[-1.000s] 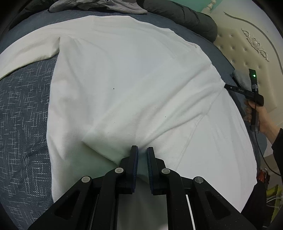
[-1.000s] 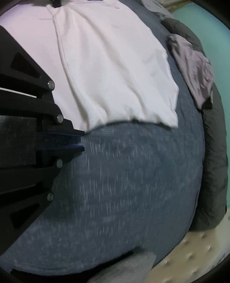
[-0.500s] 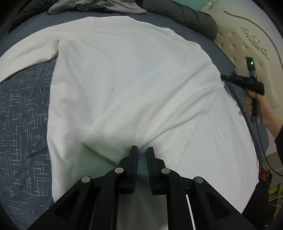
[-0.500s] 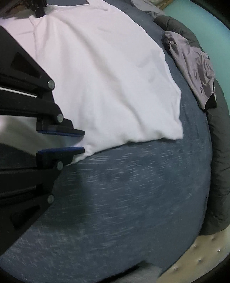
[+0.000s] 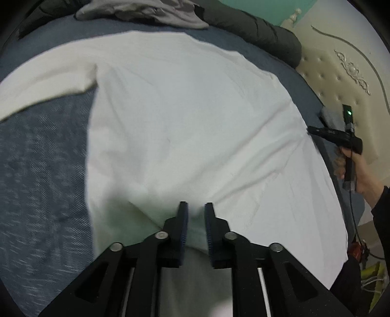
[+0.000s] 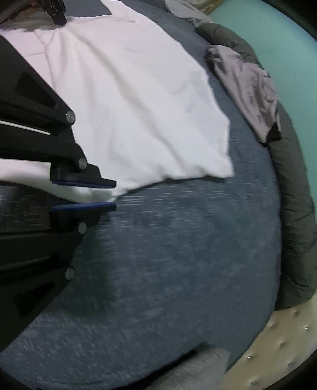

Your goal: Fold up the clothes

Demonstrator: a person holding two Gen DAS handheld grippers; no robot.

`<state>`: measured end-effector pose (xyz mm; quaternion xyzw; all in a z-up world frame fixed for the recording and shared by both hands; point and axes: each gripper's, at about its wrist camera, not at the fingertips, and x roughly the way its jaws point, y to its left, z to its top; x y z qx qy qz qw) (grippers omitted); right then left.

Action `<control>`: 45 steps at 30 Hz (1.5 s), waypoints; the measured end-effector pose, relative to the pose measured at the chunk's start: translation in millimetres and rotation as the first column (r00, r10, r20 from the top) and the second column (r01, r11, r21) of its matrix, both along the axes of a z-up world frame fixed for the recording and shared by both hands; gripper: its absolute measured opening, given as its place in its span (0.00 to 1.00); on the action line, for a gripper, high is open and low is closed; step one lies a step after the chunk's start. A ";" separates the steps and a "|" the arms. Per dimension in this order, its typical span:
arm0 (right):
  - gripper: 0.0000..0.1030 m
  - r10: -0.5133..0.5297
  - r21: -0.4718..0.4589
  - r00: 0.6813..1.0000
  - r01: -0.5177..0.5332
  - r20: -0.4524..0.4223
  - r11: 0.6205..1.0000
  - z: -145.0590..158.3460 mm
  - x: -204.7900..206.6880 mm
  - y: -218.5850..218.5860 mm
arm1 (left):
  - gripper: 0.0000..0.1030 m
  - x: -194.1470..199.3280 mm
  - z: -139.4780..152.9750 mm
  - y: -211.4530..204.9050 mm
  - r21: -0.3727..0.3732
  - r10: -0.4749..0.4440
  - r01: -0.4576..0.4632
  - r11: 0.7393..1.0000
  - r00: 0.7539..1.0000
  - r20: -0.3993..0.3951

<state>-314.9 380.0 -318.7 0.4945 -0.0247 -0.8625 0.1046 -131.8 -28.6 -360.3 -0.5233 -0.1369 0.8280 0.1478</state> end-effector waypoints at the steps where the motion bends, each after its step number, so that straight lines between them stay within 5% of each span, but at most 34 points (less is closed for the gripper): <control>1: 0.11 -0.001 -0.005 1.000 0.001 -0.006 1.000 3.7 -2.7 -1.0 | 0.25 -1.9 1.1 -4.8 0.003 0.013 -0.013 1.000 1.000 -0.001; 5: 0.19 -0.002 -0.030 1.000 0.001 -0.016 1.000 17.0 -20.8 -8.8 | 0.25 -11.7 3.9 -16.1 0.007 0.048 -0.048 0.999 0.999 -0.005; 7: 0.34 -0.004 -0.042 1.000 0.003 -0.021 0.999 22.6 -31.9 -14.3 | 0.25 -16.3 3.3 -16.3 0.004 0.054 -0.054 0.999 0.999 -0.007; 25: 0.47 -0.112 -0.105 0.993 0.117 0.047 0.988 -5.8 -182.3 -36.0 | 0.25 -22.7 -9.7 -30.1 -0.030 0.045 -0.046 0.998 0.999 -0.022; 26: 0.47 -0.105 -0.103 0.993 0.110 0.049 0.989 -8.3 -184.7 -38.1 | 0.25 -21.8 -10.1 -30.4 -0.032 0.041 -0.042 0.999 0.999 -0.022; 28: 0.23 -0.084 -0.092 0.995 0.089 0.051 0.992 -12.8 -189.1 -44.3 | 0.25 -21.0 -10.7 -31.1 -0.033 0.039 -0.039 0.999 0.999 -0.019; 31: 0.04 -0.067 -0.097 0.995 0.074 0.067 0.993 -18.5 -193.0 -49.3 | 0.25 -20.9 -10.2 -30.2 -0.037 0.037 -0.038 0.999 0.999 -0.019; 34: 0.02 -0.105 -0.107 0.994 0.108 0.031 0.988 -13.7 -193.9 -43.2 | 0.25 -19.3 -11.3 -32.0 -0.035 0.036 -0.037 0.999 0.999 -0.021; 41: 0.01 -0.134 0.040 0.990 0.135 -0.040 0.990 -11.1 -192.7 -48.7 | 0.25 -15.2 -11.5 -36.7 -0.031 0.039 -0.040 0.999 0.999 -0.020; 45: 0.01 -0.132 0.025 0.991 0.132 -0.020 0.991 -17.4 -195.5 -46.9 | 0.25 -15.4 -11.9 -39.5 -0.026 0.041 -0.041 0.999 0.999 -0.018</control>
